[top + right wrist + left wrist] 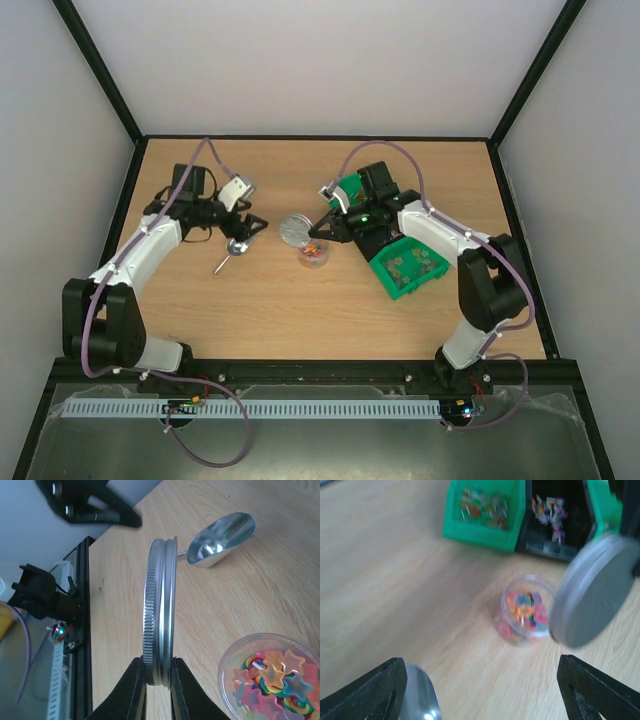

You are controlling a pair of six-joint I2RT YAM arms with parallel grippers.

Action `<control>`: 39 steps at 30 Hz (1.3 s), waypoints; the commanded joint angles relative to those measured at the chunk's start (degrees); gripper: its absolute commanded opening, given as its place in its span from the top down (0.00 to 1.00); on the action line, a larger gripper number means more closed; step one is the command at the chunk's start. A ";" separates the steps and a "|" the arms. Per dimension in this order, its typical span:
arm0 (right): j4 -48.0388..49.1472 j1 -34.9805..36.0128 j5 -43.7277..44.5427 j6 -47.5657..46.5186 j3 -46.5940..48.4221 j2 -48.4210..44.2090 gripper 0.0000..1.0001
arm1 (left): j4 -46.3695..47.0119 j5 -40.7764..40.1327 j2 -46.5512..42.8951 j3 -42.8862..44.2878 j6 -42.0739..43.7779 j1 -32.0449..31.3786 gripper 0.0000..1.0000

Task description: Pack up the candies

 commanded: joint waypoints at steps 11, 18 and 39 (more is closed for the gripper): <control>-4.92 -2.28 -7.09 15.35 4.65 9.52 0.92 | 6.49 -8.93 -4.24 -15.52 15.57 -5.80 0.15; -3.94 -3.56 -7.18 17.54 3.16 11.37 0.91 | 12.02 -13.94 -0.68 -15.50 13.98 -12.29 0.15; -6.54 -6.52 -10.54 19.57 3.00 16.97 0.87 | 17.58 -15.93 9.63 -11.96 13.46 -19.20 0.18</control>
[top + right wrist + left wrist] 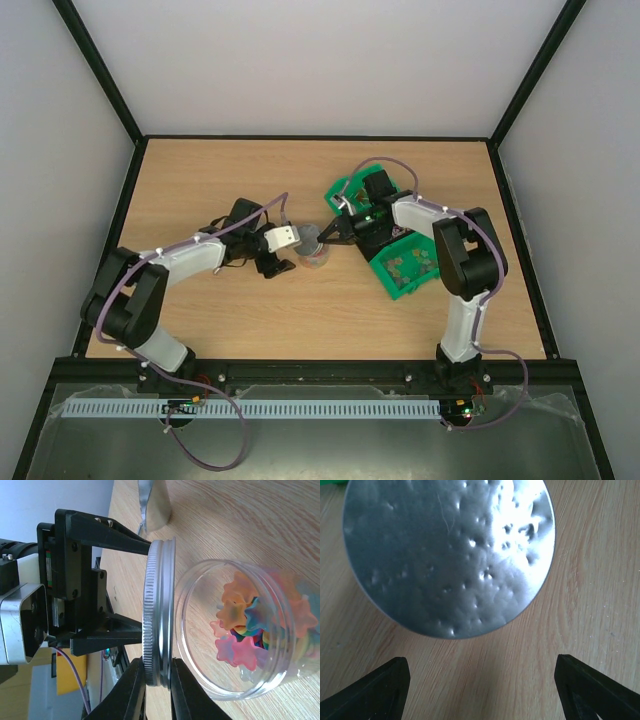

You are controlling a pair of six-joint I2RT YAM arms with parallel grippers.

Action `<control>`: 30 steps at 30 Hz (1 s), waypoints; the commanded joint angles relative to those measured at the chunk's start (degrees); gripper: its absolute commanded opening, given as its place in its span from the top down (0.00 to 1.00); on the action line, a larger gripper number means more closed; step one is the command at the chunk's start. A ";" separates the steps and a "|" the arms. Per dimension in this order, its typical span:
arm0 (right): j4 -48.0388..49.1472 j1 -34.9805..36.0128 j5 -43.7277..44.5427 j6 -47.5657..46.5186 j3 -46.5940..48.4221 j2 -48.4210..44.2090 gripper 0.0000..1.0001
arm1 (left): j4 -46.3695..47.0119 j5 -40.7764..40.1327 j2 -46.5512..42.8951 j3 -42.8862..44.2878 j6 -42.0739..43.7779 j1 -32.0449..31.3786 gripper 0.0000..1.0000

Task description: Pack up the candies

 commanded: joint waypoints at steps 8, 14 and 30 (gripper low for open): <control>-4.33 -0.66 -2.21 0.22 0.92 2.55 0.85 | 2.82 0.59 4.62 5.08 -0.57 -1.74 0.22; -4.81 -0.97 -1.60 0.33 1.40 2.46 0.75 | 2.68 1.02 5.58 5.72 -0.65 -2.15 0.28; -10.96 -3.98 3.52 -3.57 5.76 1.64 0.50 | 2.22 1.55 6.39 6.95 -1.87 -2.15 0.37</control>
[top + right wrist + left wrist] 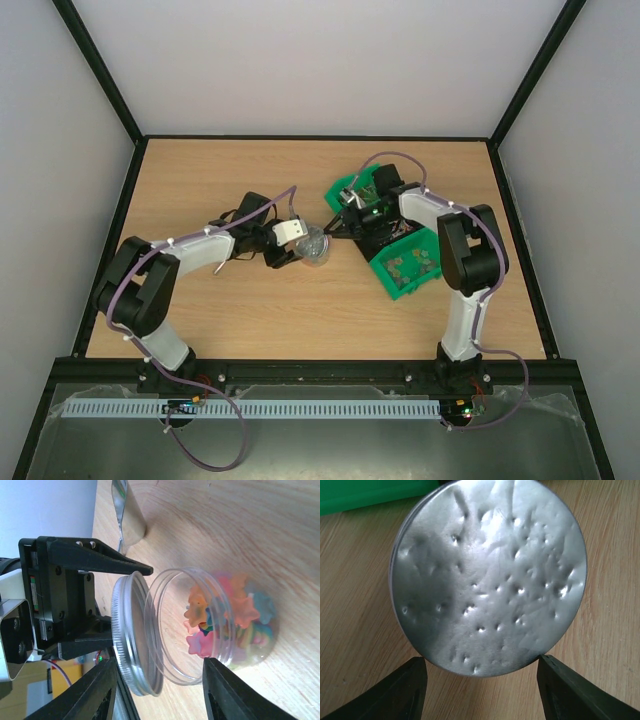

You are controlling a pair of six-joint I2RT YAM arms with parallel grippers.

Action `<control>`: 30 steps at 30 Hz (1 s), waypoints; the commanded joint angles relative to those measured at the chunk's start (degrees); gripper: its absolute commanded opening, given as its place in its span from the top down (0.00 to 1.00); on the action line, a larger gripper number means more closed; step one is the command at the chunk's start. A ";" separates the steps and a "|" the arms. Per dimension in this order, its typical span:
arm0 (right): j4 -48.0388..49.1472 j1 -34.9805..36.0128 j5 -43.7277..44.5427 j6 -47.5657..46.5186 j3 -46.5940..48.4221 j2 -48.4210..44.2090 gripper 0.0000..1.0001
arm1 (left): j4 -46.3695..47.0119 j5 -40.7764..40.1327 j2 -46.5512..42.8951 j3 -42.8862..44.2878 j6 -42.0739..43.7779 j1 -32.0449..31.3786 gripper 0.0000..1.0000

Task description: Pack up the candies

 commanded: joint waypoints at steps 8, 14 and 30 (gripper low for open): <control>-6.45 -1.42 6.91 -3.14 3.72 -1.36 0.23 | 0.07 1.11 0.92 2.90 -2.72 -0.22 0.37; -5.15 -1.29 9.16 -2.38 2.76 -1.13 0.23 | -0.34 1.37 0.73 3.18 -3.61 -0.23 0.37; -2.02 0.80 12.95 -1.20 3.25 0.49 0.45 | -8.16 7.59 -1.43 7.40 -7.86 2.68 0.37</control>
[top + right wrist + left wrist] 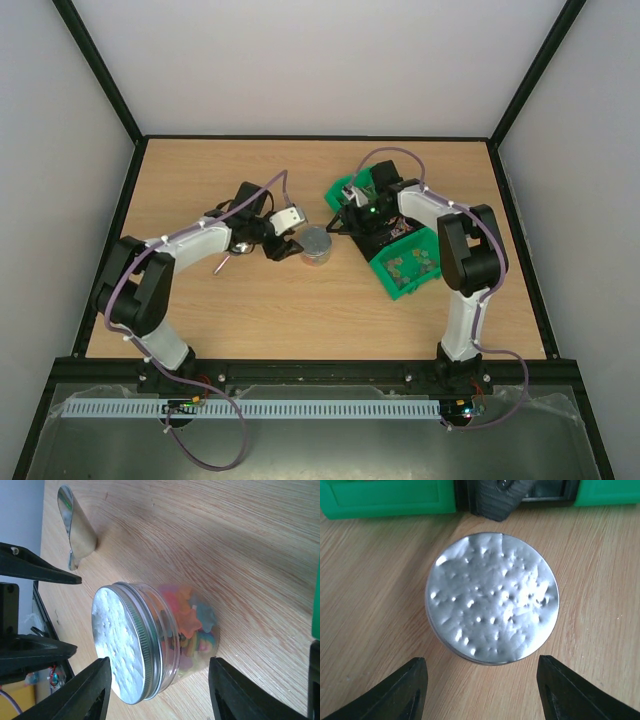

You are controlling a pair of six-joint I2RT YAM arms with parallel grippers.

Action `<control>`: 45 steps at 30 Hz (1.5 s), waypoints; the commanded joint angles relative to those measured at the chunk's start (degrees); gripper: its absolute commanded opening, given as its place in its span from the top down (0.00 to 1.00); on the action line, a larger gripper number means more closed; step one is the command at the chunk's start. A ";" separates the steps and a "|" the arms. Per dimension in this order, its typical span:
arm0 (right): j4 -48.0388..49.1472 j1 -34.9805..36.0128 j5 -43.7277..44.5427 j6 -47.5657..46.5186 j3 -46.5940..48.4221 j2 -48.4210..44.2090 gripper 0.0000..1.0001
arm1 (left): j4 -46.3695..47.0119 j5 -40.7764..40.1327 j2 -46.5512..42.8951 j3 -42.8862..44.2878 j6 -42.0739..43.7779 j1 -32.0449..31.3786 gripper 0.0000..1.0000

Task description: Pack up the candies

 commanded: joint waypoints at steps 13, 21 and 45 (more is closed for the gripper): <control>0.10 1.32 1.88 -1.07 3.53 4.42 0.52 | -5.72 5.53 12.46 16.70 -11.84 0.05 0.40; 1.50 1.41 2.62 -1.68 -0.52 4.55 0.64 | -10.09 3.36 16.46 16.72 -10.28 -0.03 0.51; -1.87 4.94 -8.50 -9.96 -11.36 -3.13 0.57 | -16.72 4.72 8.84 8.90 -0.74 0.97 0.64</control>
